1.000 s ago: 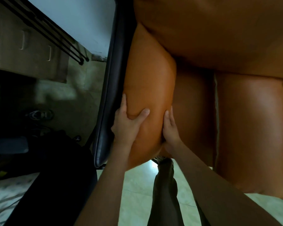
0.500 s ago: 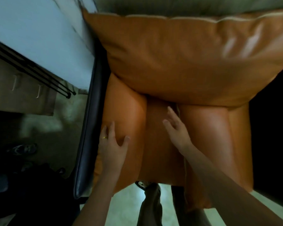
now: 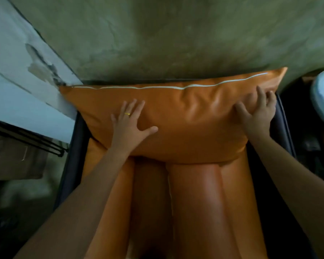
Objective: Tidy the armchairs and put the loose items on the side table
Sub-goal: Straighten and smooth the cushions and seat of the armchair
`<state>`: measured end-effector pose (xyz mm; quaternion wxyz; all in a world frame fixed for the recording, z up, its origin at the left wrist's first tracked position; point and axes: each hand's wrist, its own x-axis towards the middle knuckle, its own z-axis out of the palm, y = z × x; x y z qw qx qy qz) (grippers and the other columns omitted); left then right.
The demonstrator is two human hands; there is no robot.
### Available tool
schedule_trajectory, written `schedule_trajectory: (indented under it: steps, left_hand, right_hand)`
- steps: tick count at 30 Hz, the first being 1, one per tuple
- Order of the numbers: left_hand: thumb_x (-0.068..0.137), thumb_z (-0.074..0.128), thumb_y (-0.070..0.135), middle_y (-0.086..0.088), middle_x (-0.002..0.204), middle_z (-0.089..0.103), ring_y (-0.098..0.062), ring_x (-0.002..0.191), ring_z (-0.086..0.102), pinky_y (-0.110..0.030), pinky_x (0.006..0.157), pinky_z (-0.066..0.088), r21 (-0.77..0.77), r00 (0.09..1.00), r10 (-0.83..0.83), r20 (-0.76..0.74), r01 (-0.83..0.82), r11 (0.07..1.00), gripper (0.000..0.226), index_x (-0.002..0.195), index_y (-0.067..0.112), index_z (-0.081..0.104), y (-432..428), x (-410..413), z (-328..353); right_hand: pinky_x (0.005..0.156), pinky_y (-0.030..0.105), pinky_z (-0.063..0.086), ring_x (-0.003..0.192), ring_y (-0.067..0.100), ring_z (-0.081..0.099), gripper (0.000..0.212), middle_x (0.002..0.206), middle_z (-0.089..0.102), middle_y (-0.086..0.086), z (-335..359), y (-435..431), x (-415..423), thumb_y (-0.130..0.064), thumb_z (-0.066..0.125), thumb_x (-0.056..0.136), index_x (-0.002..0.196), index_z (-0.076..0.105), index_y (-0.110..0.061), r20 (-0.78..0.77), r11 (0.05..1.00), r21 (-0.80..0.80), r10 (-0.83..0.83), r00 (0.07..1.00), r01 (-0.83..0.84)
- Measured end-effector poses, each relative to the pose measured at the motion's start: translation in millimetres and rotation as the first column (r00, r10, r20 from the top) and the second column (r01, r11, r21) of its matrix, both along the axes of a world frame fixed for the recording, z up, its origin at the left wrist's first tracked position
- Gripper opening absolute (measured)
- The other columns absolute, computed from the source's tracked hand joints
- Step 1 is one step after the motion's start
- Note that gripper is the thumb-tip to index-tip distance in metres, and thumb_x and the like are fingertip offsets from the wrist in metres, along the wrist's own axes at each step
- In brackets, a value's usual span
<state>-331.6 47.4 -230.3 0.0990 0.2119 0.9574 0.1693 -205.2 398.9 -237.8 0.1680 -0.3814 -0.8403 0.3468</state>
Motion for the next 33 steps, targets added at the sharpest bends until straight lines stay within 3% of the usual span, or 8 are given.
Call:
schedule_trajectory:
  steps: [2, 4, 11, 13, 16, 21, 28, 33]
  left_hand:
    - [0.070, 0.061, 0.081, 0.008, 0.167, -0.005, -0.024, 0.153, -0.013, -0.075, 0.112, 0.004, -0.119, 0.985, -0.162, 0.059, 0.168, 0.979, 0.108, 0.155, 0.048, 0.004, 25, 1, -5]
    - [0.064, 0.063, 0.083, 0.007, 0.164, -0.022, -0.029, 0.150, -0.024, -0.080, 0.108, 0.002, -0.208, 0.969, -0.227, 0.095, 0.242, 0.948, 0.118, 0.151, 0.053, -0.010, 46, 12, -17]
    - [0.065, 0.057, 0.086, 0.007, 0.166, -0.018, -0.034, 0.151, -0.020, -0.081, 0.106, 0.000, -0.279, 0.992, -0.125, 0.021, 0.126, 0.952, 0.119, 0.154, 0.045, -0.012, 75, 15, -46]
    - [0.066, 0.056, 0.087, 0.006, 0.165, -0.019, -0.034, 0.151, -0.021, -0.081, 0.105, 0.000, -0.294, 0.991, -0.130, 0.041, 0.136, 0.946, 0.120, 0.154, 0.045, -0.013, 78, 16, -48]
    - [0.067, 0.054, 0.087, 0.006, 0.165, -0.019, -0.034, 0.151, -0.020, -0.081, 0.105, 0.001, -0.314, 0.987, -0.156, 0.045, 0.162, 0.936, 0.118, 0.154, 0.044, -0.014, 82, 21, -48]
    - [0.068, 0.053, 0.087, 0.007, 0.166, -0.017, -0.033, 0.151, -0.019, -0.081, 0.104, 0.000, -0.317, 0.990, -0.140, 0.029, 0.142, 0.938, 0.117, 0.153, 0.044, -0.014, 88, 19, -46]
    - [0.069, 0.056, 0.085, 0.008, 0.166, -0.015, -0.031, 0.152, -0.018, -0.082, 0.104, 0.002, -0.309, 0.991, -0.134, 0.007, 0.130, 0.942, 0.116, 0.153, 0.045, -0.012, 108, 26, -38]
    - [0.069, 0.058, 0.083, 0.008, 0.166, -0.016, -0.031, 0.152, -0.018, -0.082, 0.104, 0.001, -0.268, 0.987, -0.161, 0.009, 0.158, 0.950, 0.115, 0.153, 0.046, -0.013, 132, 35, -33]
  right_hand:
    - [0.124, 0.038, 0.018, 0.151, 0.028, 0.018, 0.087, 0.164, 0.013, 0.015, -4, 27, -4, -0.052, 0.070, 0.083, 0.156, 0.025, -0.034, 0.013, 0.986, -0.164, -0.037, 0.999, 0.039]
    - [0.123, 0.037, 0.023, 0.146, 0.013, 0.027, 0.096, 0.164, 0.021, 0.005, -8, 41, -9, -0.054, 0.071, 0.081, 0.158, 0.016, -0.037, -0.025, 0.958, -0.287, -0.006, 1.000, -0.001]
    - [0.114, 0.022, 0.028, 0.134, -0.003, 0.031, 0.090, 0.151, 0.029, -0.019, -7, 51, -43, -0.027, 0.065, 0.094, 0.160, 0.005, -0.032, -0.058, 0.931, -0.303, 0.197, 0.979, -0.205]
    - [0.116, 0.024, 0.026, 0.136, -0.002, 0.030, 0.086, 0.149, 0.029, -0.019, -17, 57, -26, -0.028, 0.063, 0.095, 0.160, 0.007, -0.033, -0.027, 0.939, -0.274, 0.207, 0.978, -0.207]
    - [0.117, 0.029, 0.030, 0.142, 0.020, 0.040, 0.075, 0.155, 0.044, -0.001, -23, 58, -10, -0.026, 0.058, 0.096, 0.158, 0.018, -0.037, 0.034, 0.976, -0.203, 0.090, 0.995, -0.081]
    - [0.105, 0.031, 0.035, 0.125, 0.034, 0.055, 0.062, 0.134, 0.064, 0.013, -16, 52, -25, -0.015, 0.052, 0.093, 0.150, 0.042, -0.037, 0.020, 0.997, -0.046, -0.058, 0.998, 0.059]
    - [0.096, 0.002, 0.031, 0.120, 0.006, 0.057, 0.053, 0.132, 0.066, 0.008, -5, 75, -8, -0.011, 0.053, 0.090, 0.141, 0.057, -0.023, -0.110, 0.999, -0.021, -0.040, 0.993, 0.038]
    - [0.094, -0.001, 0.031, 0.120, 0.010, 0.060, 0.053, 0.131, 0.067, 0.006, 6, 95, 5, -0.014, 0.052, 0.089, 0.140, 0.058, -0.026, -0.113, 0.995, -0.028, -0.098, 0.989, 0.095]
